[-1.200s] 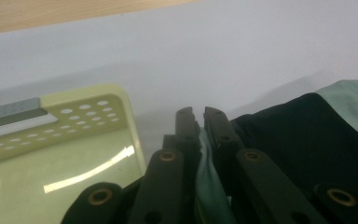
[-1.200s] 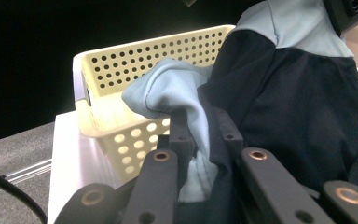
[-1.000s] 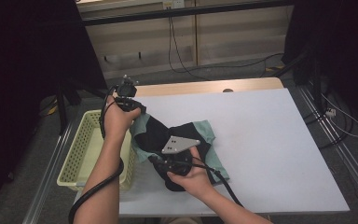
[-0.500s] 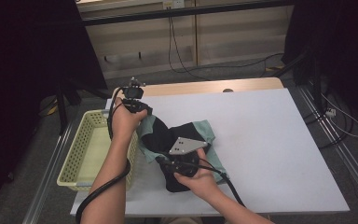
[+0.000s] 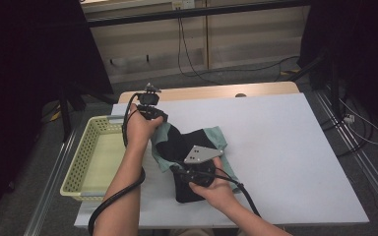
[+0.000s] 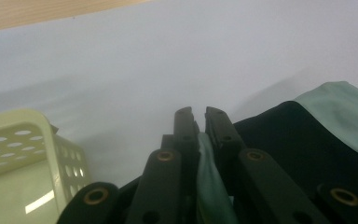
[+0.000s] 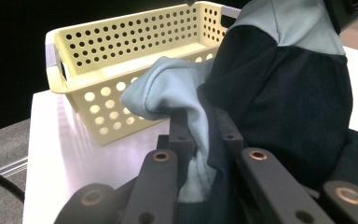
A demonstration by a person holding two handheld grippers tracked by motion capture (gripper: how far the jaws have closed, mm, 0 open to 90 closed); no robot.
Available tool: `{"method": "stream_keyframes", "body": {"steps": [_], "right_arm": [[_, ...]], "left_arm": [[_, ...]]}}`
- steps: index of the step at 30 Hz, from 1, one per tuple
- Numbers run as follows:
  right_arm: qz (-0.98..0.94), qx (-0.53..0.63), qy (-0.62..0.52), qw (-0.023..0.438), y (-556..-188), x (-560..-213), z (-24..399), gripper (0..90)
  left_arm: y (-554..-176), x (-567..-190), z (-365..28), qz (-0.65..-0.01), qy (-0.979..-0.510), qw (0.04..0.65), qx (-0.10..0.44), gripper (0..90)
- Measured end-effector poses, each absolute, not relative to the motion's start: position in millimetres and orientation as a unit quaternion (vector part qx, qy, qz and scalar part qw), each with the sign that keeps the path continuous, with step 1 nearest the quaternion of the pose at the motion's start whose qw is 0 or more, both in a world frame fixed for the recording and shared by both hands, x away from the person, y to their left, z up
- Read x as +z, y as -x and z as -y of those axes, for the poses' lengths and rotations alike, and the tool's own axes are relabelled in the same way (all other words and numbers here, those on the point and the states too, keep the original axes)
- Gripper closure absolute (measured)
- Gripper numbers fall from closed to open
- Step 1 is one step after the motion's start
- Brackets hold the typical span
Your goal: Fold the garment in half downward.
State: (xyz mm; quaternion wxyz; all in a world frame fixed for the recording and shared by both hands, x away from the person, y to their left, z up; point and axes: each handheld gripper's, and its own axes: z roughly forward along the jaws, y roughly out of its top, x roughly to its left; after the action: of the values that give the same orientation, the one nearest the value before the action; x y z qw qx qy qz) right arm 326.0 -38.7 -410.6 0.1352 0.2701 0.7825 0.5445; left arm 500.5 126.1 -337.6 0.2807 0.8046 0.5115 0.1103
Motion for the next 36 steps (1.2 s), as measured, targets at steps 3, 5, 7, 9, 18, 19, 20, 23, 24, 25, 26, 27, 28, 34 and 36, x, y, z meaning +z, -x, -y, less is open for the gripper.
{"method": "stream_keyframes", "body": {"steps": [3, 5, 7, 9, 18, 19, 20, 23, 24, 25, 26, 27, 28, 34, 36], "right_arm": [[-0.782, 0.544, -0.27, 0.137, -326.2, -409.5, 39.9, 82.3], [-0.784, 0.542, -0.27, 0.139, -326.3, -409.2, 40.7, 82.3], [-0.786, 0.539, -0.269, 0.141, -326.0, -408.8, 41.6, 82.3], [-0.786, 0.538, -0.27, 0.142, -325.9, -408.1, 42.2, 82.3], [-0.79, 0.529, -0.272, 0.149, -324.1, -409.9, 45.0, 82.3], [-0.79, 0.528, -0.273, 0.152, -323.9, -410.2, 46.7, 82.3], [-0.79, 0.528, -0.273, 0.153, -323.9, -410.4, 47.8, 82.3], [-0.789, 0.526, -0.278, 0.155, -323.2, -412.4, 53.3, 82.3], [-0.787, 0.526, -0.282, 0.156, -323.0, -413.2, 55.9, 82.3], [-0.786, 0.526, -0.285, 0.159, -322.9, -413.6, 58.0, 82.3], [-0.785, 0.526, -0.286, 0.16, -322.9, -413.7, 59.6, 82.3], [-0.783, 0.527, -0.288, 0.161, -322.7, -414.0, 62.1, 82.3], [-0.782, 0.526, -0.291, 0.162, -322.2, -414.4, 64.0, 82.3], [-0.775, 0.518, -0.315, 0.176, -320.6, -420.3, 79.4, 82.3], [-0.774, 0.514, -0.323, 0.18, -320.1, -422.2, 85.0, 82.2]], "left_arm": [[-500.3, -337.7, -126.1, -0.51, -0.804, 0.283, 0.113, 83.1], [-500.4, -338.1, -126.8, -0.51, -0.804, 0.285, 0.111, 82.6], [-500.3, -338.8, -127.0, -0.511, -0.803, 0.287, 0.112, 82.4], [-500.4, -339.1, -127.2, -0.51, -0.801, 0.292, 0.113, 81.8], [-501.9, -341.6, -117.3, -0.504, -0.803, 0.3, 0.108, 81.7], [-502.0, -342.0, -116.3, -0.503, -0.803, 0.3, 0.107, 81.9], [-502.2, -342.5, -115.0, -0.502, -0.804, 0.3, 0.108, 82.0], [-502.8, -343.7, -111.4, -0.501, -0.805, 0.3, 0.104, 82.7], [-503.2, -343.6, -110.5, -0.499, -0.806, 0.3, 0.104, 82.7], [-503.3, -343.7, -109.4, -0.501, -0.805, 0.302, 0.103, 82.8], [-503.7, -343.7, -107.8, -0.5, -0.805, 0.302, 0.102, 82.8], [-503.9, -343.7, -106.2, -0.499, -0.805, 0.304, 0.102, 82.8], [-504.1, -343.7, -104.4, -0.497, -0.806, 0.304, 0.102, 82.8], [-506.6, -345.1, -94.2, -0.489, -0.807, 0.316, 0.094, 82.8], [-507.3, -346.6, -89.9, -0.485, -0.808, 0.322, 0.091, 82.7]]}}
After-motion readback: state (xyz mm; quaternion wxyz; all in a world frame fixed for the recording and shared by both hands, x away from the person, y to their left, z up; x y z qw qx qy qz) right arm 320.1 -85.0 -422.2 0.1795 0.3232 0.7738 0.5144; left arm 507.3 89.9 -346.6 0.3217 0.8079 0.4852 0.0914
